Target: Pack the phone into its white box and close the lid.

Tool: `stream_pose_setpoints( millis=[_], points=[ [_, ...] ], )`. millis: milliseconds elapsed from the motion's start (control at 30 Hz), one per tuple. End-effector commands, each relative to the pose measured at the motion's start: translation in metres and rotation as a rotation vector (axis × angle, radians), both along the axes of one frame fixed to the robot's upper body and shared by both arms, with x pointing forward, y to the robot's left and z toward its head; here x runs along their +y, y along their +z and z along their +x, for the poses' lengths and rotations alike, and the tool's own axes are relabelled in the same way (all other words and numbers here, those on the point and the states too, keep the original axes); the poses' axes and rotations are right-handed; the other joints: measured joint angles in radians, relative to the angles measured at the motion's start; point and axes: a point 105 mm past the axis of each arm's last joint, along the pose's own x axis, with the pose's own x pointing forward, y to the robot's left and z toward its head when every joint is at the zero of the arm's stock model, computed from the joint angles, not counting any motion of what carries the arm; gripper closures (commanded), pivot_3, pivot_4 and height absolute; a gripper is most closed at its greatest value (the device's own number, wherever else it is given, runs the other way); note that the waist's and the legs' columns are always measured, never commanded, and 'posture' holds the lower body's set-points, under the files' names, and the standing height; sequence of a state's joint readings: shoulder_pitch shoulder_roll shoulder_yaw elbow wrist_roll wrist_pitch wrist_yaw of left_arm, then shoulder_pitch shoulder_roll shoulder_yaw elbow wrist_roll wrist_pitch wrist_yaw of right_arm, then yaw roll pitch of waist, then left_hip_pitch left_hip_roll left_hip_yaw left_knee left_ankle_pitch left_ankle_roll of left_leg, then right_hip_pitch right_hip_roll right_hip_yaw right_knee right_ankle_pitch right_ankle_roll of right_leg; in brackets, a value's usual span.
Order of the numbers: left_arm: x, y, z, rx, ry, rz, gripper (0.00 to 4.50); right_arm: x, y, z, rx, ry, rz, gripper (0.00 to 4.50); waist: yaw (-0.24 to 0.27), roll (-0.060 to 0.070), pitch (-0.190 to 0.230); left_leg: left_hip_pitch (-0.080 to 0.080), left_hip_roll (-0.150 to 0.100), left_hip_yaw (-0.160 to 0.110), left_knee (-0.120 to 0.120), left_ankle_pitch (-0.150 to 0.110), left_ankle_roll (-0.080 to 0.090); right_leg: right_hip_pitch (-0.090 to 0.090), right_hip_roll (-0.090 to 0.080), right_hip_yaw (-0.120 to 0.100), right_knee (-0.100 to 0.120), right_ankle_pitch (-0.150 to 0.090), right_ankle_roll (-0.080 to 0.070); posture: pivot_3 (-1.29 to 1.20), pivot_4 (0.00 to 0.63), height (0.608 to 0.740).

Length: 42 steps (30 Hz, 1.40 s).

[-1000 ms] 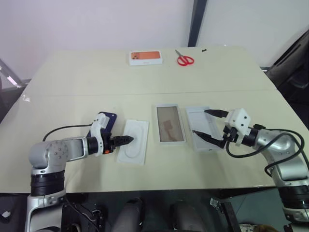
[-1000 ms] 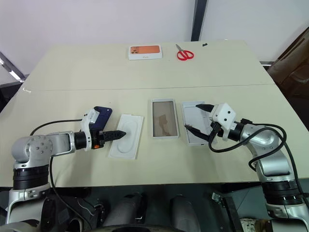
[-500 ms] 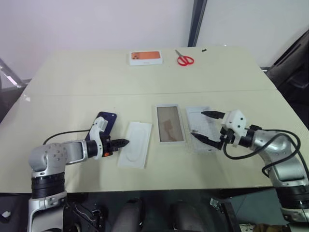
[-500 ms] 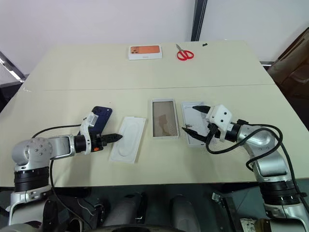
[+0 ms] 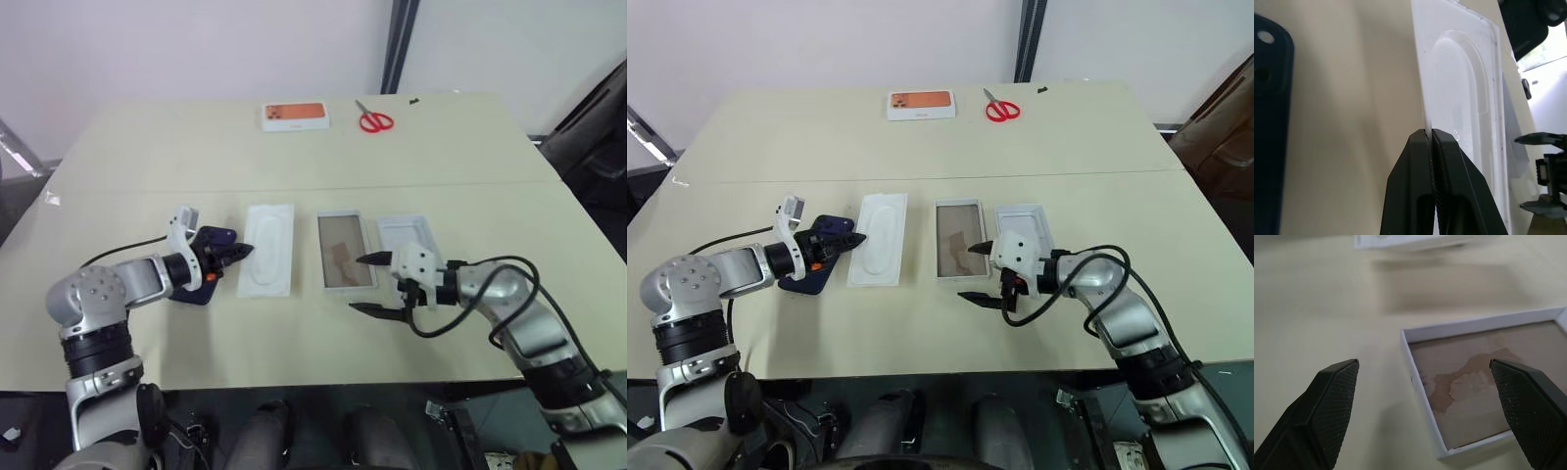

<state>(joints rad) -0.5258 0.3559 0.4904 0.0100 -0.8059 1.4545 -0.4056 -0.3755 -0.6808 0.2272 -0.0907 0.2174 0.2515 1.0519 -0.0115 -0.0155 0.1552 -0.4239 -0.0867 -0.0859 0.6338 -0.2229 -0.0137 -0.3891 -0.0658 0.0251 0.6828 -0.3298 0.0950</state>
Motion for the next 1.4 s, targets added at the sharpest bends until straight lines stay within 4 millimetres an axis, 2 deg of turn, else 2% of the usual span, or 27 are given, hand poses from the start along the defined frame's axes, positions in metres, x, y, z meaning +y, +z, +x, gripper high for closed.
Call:
stream_pose_setpoints(
  millis=[33,133,367,400,500,667,833,967,1033,1133,1233,1400],
  points=[
    [-0.001,0.011,0.002,-0.049,0.01,-0.015,4.46,0.004,0.001,0.007,-0.002,0.022,-0.013,0.0,0.0,0.0,0.0,0.0,0.0,0.0,0.0,0.0,0.0,0.0,0.0,0.0,0.0,0.0,0.0,0.0,0.15,0.734],
    [-0.001,0.01,0.003,-0.053,0.042,-0.017,4.5,0.005,-0.003,0.009,0.025,0.054,-0.032,0.82,0.0,0.0,0.0,0.0,0.0,0.0,0.0,0.0,0.0,0.0,0.0,0.0,0.0,0.0,0.0,0.0,0.15,0.734],
    [-0.004,0.011,0.005,-0.078,0.084,0.002,4.5,0.015,-0.029,0.012,0.048,0.098,-0.126,4.29,-0.001,0.0,0.0,0.0,0.0,0.0,0.0,0.0,0.0,0.0,0.0,0.0,0.0,0.0,0.0,0.0,0.15,0.734],
    [-0.004,0.012,0.005,-0.072,0.087,-0.004,4.5,0.016,-0.03,0.01,0.053,0.108,-0.126,4.45,-0.001,0.0,0.0,0.0,0.0,0.0,0.0,0.0,-0.001,0.0,0.0,0.0,0.0,0.0,0.0,0.0,0.15,0.734],
    [-0.003,0.017,0.007,-0.088,0.092,-0.002,4.5,0.023,-0.022,0.001,0.052,0.163,-0.102,4.45,0.002,-0.001,0.0,0.0,0.0,0.0,0.001,0.0,-0.001,0.0,0.0,0.0,0.0,0.0,0.0,0.0,0.15,0.734],
    [-0.011,0.033,0.015,-0.12,0.092,-0.055,4.5,0.047,0.001,-0.013,0.044,0.23,-0.014,4.45,0.0,-0.001,0.0,-0.001,0.0,0.0,0.001,0.0,-0.001,-0.001,0.0,0.0,0.0,0.0,0.0,0.0,0.15,0.734],
    [-0.015,0.045,0.02,-0.134,0.077,-0.085,4.5,0.072,-0.009,-0.018,0.026,0.216,0.018,4.45,-0.001,-0.001,0.0,-0.001,0.0,-0.001,0.001,0.0,-0.001,-0.001,0.001,-0.001,0.0,0.0,0.0,0.0,0.15,0.734],
    [-0.018,0.045,0.021,-0.122,0.07,-0.096,4.5,0.079,-0.012,-0.02,0.041,0.197,0.043,4.45,-0.001,-0.001,0.0,-0.001,0.0,-0.001,0.001,0.001,-0.001,-0.001,0.001,0.0,0.001,0.0,0.0,0.0,0.15,0.734],
    [-0.019,0.045,0.021,-0.118,0.068,-0.107,4.5,0.08,-0.013,-0.021,0.041,0.2,0.045,4.45,0.001,-0.001,0.0,-0.001,0.0,-0.001,0.001,0.001,-0.001,-0.001,0.001,-0.001,0.001,0.0,0.0,0.0,0.15,0.734],
    [-0.029,0.032,0.017,-0.09,0.037,-0.064,4.5,0.071,-0.007,-0.017,0.01,0.172,0.047,3.55,0.001,-0.001,0.0,-0.001,0.0,-0.001,0.002,0.001,-0.001,-0.001,0.001,-0.001,0.001,0.0,0.0,0.0,0.15,0.734],
    [-0.037,0.025,0.011,-0.076,0.0,-0.042,4.5,0.057,0.004,-0.015,0.006,0.142,0.072,3.55,0.002,-0.001,0.0,-0.001,0.0,-0.001,0.002,0.001,-0.001,-0.001,0.0,0.0,0.001,0.0,0.0,0.0,0.15,0.734],
    [-0.037,0.023,0.009,-0.077,-0.006,-0.025,4.5,0.039,0.012,-0.014,-0.011,0.095,0.088,3.55,-0.002,-0.001,0.0,-0.001,0.0,-0.001,0.001,0.001,-0.001,-0.001,0.001,0.0,0.001,0.0,0.0,0.0,0.15,0.734]
  ],
)
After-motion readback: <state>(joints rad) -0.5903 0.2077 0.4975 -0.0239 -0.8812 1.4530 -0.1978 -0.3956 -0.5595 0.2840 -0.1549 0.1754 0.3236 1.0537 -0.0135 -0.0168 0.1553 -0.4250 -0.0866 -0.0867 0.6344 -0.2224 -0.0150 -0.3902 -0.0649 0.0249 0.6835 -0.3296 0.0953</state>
